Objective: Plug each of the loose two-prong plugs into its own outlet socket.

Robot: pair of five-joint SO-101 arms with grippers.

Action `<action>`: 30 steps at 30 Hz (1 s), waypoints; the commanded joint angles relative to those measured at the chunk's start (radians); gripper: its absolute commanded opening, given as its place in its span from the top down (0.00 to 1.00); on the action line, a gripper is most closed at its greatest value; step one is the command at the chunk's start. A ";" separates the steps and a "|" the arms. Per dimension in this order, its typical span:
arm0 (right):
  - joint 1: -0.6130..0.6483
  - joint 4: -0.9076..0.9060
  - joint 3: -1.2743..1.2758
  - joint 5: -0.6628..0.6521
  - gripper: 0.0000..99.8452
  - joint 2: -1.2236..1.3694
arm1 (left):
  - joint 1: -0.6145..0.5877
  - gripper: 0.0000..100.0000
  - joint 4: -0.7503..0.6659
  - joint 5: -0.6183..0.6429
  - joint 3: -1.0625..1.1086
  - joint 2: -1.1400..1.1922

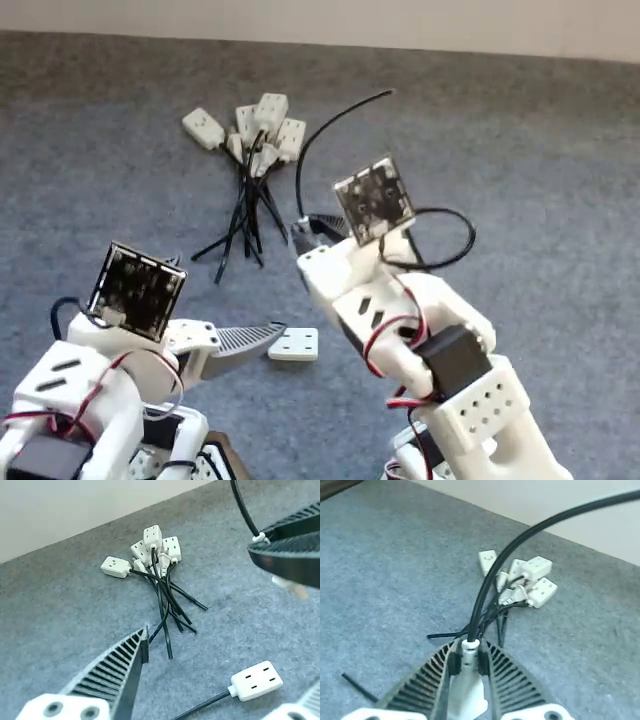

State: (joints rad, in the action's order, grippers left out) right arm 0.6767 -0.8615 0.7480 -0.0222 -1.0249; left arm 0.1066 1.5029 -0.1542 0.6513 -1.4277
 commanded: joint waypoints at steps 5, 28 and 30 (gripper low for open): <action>0.105 0.054 0.012 0.015 1.00 -0.059 | 0.016 0.51 -0.115 0.015 0.110 -0.099; 0.140 -0.257 -0.025 -0.121 1.00 -0.059 | -0.140 0.54 -0.476 -0.011 0.490 -0.110; 0.097 -0.259 -0.022 -0.138 1.00 -0.059 | -0.139 0.54 -0.470 -0.011 0.492 -0.110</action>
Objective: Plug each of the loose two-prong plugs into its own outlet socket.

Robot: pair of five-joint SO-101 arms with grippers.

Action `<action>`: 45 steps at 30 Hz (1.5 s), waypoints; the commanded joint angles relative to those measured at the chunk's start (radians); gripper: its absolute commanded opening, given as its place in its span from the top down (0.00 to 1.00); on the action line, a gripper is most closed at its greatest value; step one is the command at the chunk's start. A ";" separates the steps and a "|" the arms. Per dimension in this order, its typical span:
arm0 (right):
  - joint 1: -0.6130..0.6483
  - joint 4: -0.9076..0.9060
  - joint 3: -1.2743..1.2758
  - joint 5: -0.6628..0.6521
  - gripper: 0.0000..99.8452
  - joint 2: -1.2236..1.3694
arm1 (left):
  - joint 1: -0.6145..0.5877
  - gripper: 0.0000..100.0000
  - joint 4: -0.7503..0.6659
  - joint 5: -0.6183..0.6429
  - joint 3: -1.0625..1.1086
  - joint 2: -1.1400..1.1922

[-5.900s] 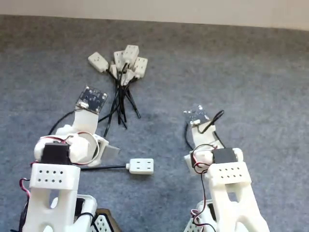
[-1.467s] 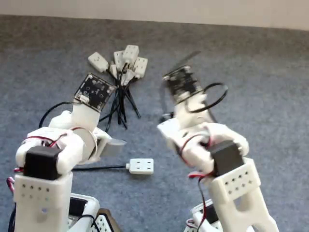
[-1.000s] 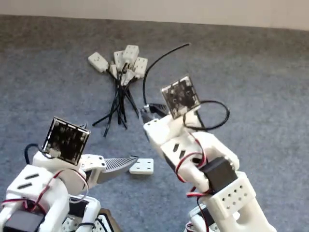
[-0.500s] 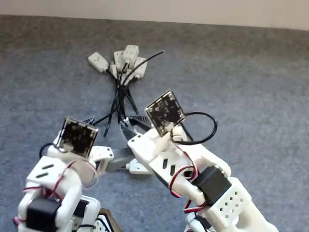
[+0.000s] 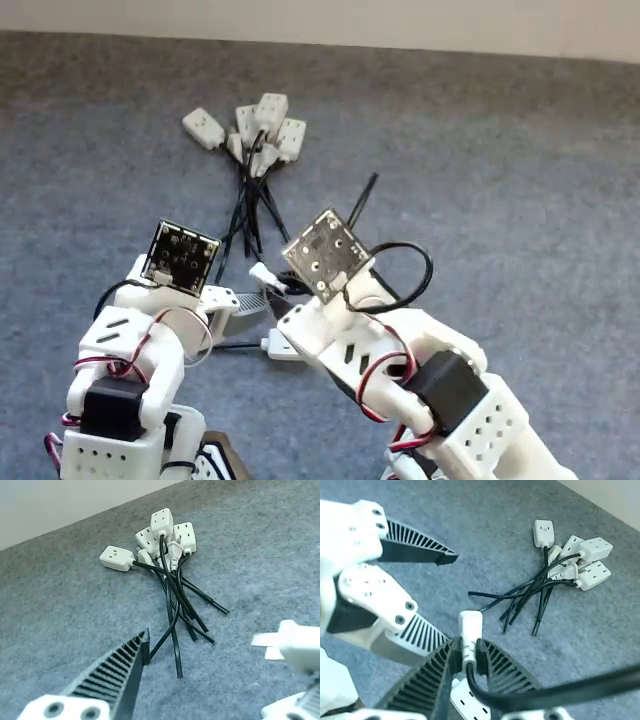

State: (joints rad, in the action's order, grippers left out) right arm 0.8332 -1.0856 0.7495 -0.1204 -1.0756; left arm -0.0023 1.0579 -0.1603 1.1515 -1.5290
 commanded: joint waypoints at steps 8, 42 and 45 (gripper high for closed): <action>-0.180 -0.021 0.027 -0.063 1.00 0.013 | -0.008 0.54 -0.009 -0.005 -0.007 -0.016; 0.008 -0.338 -0.122 0.681 0.99 0.479 | -0.248 0.54 -0.140 0.117 0.039 -0.007; 0.008 -0.335 -0.145 0.729 0.99 0.479 | -0.248 0.54 -0.138 0.117 0.041 -0.007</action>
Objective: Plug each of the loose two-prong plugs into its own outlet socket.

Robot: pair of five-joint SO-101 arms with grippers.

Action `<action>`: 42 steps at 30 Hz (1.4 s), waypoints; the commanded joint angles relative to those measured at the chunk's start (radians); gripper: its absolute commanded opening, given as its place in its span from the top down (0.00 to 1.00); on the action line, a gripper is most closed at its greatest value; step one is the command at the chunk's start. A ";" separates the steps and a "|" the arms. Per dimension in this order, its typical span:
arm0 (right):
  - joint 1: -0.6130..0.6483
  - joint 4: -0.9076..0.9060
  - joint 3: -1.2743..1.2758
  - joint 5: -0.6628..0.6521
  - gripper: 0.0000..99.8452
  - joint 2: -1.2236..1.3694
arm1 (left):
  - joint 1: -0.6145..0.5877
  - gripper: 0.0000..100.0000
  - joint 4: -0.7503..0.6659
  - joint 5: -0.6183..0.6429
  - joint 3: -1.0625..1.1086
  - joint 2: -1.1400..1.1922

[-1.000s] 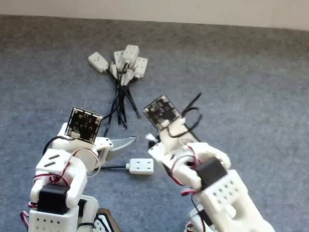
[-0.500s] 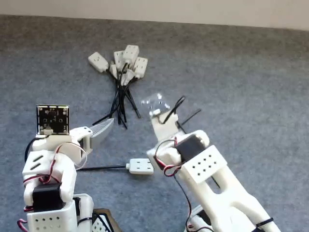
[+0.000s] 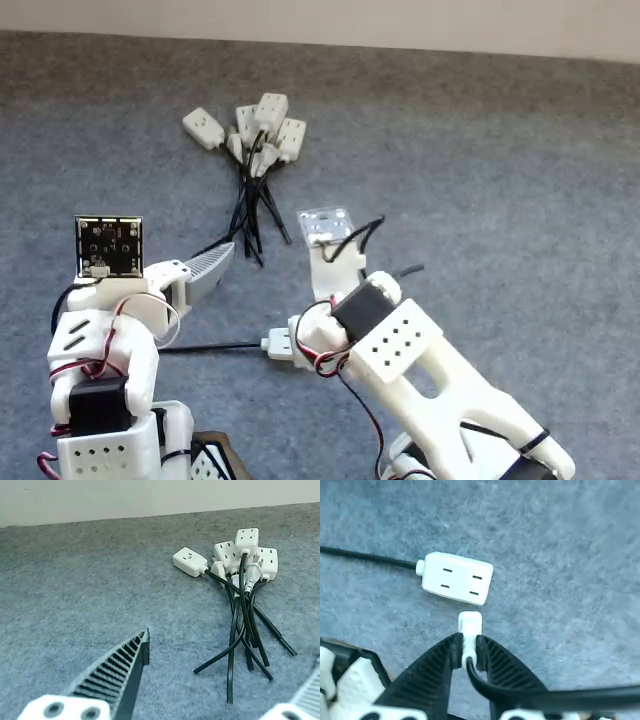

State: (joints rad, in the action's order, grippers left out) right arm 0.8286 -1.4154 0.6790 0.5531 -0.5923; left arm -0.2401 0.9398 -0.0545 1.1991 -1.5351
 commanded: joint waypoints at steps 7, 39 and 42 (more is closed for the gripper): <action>-0.005 0.111 -0.071 0.061 0.99 -0.001 | -0.010 0.54 -0.018 0.011 -0.004 -0.001; -0.111 0.137 -0.036 0.054 0.99 0.130 | -0.005 0.54 -0.015 0.012 -0.004 -0.002; -0.110 0.143 -0.004 0.049 0.99 0.130 | -0.005 0.54 -0.015 0.012 -0.004 -0.002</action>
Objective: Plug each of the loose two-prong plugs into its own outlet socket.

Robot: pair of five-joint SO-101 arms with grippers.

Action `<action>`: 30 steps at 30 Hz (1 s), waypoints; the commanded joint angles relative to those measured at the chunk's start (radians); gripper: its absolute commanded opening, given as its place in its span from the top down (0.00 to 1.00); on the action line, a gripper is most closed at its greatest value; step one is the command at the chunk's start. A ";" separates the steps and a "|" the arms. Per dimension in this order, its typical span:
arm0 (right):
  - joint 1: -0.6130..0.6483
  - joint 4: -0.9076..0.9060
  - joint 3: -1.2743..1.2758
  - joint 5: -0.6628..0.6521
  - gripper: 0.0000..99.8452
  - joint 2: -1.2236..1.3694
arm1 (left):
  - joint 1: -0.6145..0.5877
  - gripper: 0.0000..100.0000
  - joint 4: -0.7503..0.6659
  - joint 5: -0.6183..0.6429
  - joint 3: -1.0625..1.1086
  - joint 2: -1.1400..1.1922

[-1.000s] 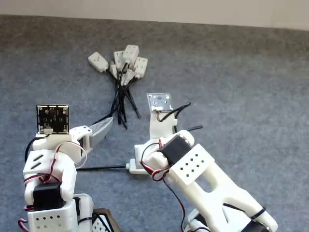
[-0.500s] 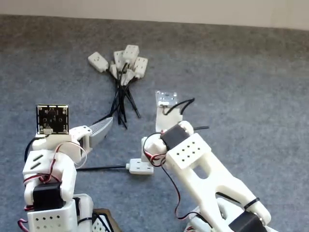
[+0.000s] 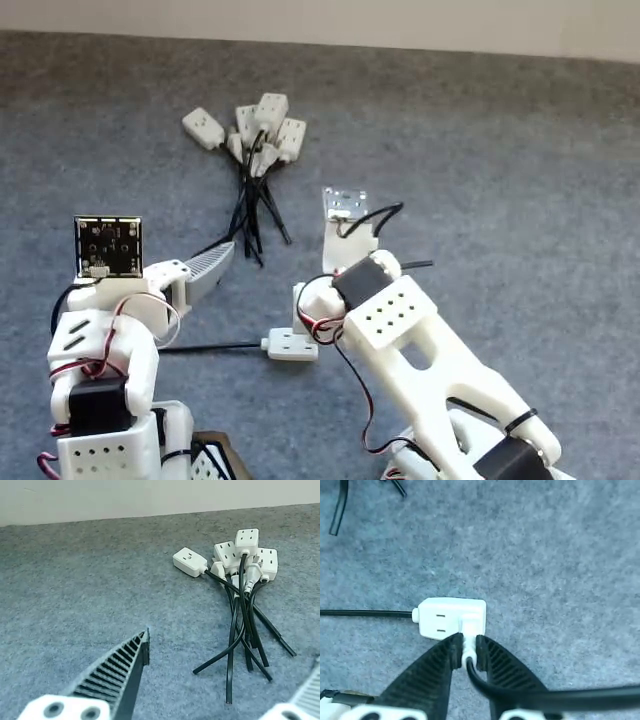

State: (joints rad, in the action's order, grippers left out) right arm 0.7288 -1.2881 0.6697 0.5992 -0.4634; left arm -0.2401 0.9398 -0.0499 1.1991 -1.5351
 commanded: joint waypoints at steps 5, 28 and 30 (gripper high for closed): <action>0.004 0.087 0.079 -0.028 1.00 0.001 | -0.005 0.54 -0.015 0.008 -0.004 -0.004; 0.068 0.022 0.084 -0.032 1.00 -0.001 | -0.005 0.54 -0.015 0.008 -0.004 -0.008; 0.068 0.039 0.088 -0.034 1.00 0.001 | -0.005 0.54 -0.015 0.008 -0.004 -0.008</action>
State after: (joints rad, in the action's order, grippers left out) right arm 0.7841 -1.2605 0.7526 0.5838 -0.4649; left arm -0.2401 0.9398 -0.0499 1.1991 -1.5351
